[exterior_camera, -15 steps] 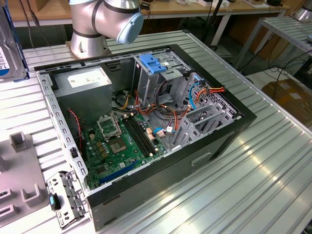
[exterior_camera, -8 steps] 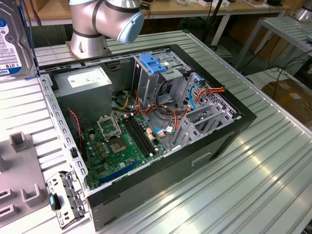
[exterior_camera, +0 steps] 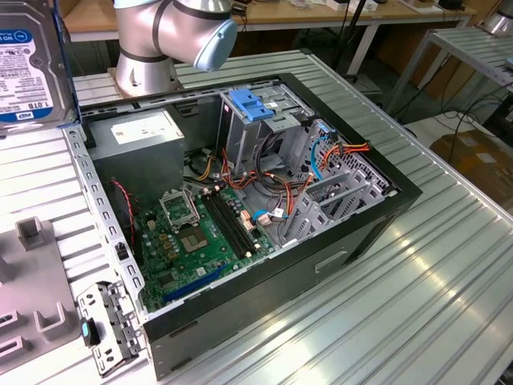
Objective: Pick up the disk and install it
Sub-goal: 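Pick up the disk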
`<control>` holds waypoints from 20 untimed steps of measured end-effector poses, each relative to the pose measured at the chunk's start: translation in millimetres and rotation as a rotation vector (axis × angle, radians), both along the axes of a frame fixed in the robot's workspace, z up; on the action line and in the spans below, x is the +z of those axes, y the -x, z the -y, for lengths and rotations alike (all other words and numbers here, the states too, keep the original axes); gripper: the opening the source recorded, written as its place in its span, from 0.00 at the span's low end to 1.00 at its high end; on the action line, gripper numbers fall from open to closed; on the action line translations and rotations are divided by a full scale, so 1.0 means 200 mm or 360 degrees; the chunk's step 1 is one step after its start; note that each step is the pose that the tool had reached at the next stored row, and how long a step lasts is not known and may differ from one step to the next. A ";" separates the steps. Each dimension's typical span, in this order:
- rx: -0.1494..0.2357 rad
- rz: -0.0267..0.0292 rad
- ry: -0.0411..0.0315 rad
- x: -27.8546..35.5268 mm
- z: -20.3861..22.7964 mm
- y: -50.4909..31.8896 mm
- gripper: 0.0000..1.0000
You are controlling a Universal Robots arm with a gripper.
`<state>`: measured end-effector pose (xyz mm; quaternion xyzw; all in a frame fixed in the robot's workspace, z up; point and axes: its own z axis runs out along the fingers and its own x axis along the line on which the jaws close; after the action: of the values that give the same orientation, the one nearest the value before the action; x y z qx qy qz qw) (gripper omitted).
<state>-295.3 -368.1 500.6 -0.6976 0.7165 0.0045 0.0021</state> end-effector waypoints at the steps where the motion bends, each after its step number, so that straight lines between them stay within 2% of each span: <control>1: 0.0000 -0.00001 0.0000 0.000 0.000 -0.009 0.37; 20: -0.0001 0.00000 0.0000 0.000 0.000 -0.219 0.37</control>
<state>-251.4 -368.1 500.6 -0.6975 0.7166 0.0045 0.0021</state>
